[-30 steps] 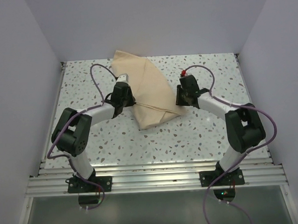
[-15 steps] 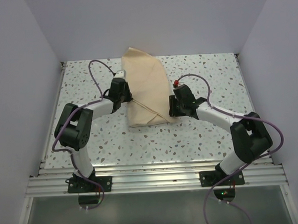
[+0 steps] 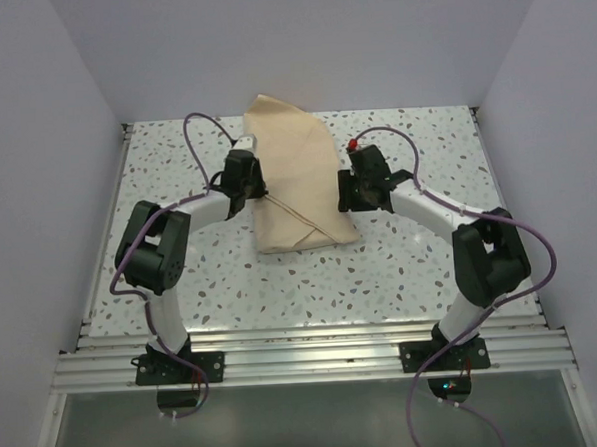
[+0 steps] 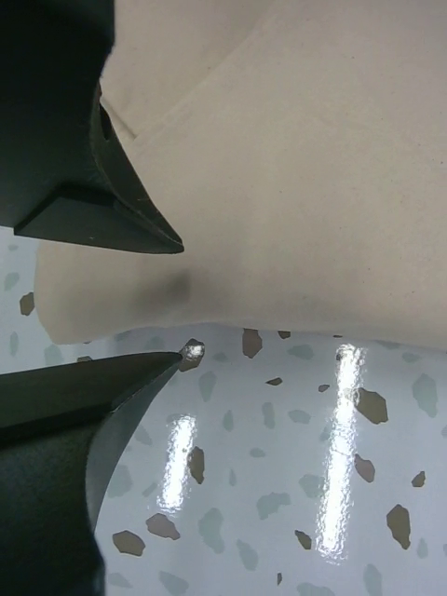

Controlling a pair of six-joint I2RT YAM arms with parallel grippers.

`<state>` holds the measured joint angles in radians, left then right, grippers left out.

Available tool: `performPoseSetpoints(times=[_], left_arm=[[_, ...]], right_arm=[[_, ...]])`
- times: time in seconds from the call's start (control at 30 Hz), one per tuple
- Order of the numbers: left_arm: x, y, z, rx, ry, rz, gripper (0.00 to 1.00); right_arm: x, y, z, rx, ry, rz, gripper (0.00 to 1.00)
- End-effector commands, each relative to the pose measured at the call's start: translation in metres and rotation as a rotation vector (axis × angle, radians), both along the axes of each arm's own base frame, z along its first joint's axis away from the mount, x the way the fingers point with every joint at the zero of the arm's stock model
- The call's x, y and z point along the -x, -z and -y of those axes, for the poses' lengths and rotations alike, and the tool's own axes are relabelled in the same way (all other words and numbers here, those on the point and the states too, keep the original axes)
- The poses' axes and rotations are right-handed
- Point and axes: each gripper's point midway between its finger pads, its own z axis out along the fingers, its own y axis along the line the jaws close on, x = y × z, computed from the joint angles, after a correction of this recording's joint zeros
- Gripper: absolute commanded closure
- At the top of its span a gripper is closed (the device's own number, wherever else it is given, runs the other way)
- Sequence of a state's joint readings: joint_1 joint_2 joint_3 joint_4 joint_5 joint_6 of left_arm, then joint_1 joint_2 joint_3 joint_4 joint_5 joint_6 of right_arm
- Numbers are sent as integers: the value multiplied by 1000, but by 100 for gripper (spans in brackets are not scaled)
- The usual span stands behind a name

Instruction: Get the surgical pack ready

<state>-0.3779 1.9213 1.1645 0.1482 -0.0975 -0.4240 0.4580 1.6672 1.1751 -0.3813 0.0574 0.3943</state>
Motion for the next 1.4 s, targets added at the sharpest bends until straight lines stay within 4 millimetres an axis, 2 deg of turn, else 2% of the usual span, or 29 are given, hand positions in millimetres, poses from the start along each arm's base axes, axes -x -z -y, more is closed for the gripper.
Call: performPoseSetpoints(times=[0.0, 0.13, 0.4, 0.5, 0.57, 0.7, 0.83, 0.9, 1.07, 1.2, 1.3, 1.37], left_arm=[[-22, -10, -24, -61, -67, 50, 100], [-28, -13, -30, -68, -82, 56, 100], [-43, -39, -37, -56, -96, 101, 100], [-46, -42, -37, -57, -99, 106, 100], [-48, -41, -39, -60, -106, 105, 100], [-50, -34, -43, -69, -119, 89, 100], [-48, -23, -54, -97, -168, 53, 100], [-44, -16, -57, -105, -179, 32, 100], [-34, -5, -58, -96, -185, 8, 100], [-22, 4, -61, -91, -194, -9, 100], [-4, 17, -63, -80, -184, -29, 100], [1, 15, -63, -72, -179, -26, 100]], right_arm=[[-9, 8, -9, 0, -60, -21, 49], [-16, 23, -12, 8, -64, -47, 49], [-13, 31, -17, -10, -85, -65, 50], [-13, 35, -17, -8, -87, -74, 59], [-12, 37, -17, -9, -92, -76, 60], [-7, 42, -15, 0, -91, -90, 58], [-2, 52, -14, 1, -92, -112, 65], [0, 55, -16, 1, -97, -117, 78], [9, 59, -20, 17, -105, -129, 98], [25, 59, -16, 32, -94, -139, 100], [38, 57, -9, 38, -68, -139, 100], [48, 57, -4, 49, -58, -150, 100]])
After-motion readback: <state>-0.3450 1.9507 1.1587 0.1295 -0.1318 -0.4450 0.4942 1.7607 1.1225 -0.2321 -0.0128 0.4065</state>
